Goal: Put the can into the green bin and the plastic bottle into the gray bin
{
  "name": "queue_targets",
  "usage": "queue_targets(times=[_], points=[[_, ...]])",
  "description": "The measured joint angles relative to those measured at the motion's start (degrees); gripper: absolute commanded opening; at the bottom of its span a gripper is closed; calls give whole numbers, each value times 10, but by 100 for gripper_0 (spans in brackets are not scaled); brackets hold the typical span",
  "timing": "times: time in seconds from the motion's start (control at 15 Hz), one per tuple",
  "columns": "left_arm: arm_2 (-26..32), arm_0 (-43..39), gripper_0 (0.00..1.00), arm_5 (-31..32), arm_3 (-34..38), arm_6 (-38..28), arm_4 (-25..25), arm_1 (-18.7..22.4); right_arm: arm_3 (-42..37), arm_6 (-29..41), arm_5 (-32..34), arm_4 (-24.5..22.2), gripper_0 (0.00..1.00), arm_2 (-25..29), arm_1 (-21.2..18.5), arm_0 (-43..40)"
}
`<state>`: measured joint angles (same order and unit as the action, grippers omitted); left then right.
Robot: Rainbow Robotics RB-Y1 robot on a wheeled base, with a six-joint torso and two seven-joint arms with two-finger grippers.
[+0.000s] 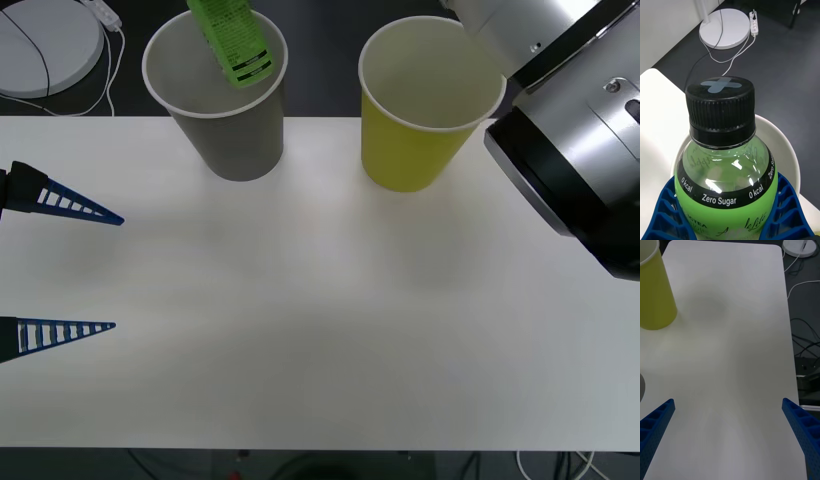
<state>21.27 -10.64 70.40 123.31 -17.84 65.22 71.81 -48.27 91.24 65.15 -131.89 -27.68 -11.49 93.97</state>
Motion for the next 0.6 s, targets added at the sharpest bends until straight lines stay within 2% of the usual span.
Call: queue_targets(times=[0.53,0.6], points=[[0,0,100,0,0,0,0,0,22,0,-17,-7,0,0,14,6],[0,0,100,0,0,0,0,0,22,0,-19,-7,47,0,14,6]])
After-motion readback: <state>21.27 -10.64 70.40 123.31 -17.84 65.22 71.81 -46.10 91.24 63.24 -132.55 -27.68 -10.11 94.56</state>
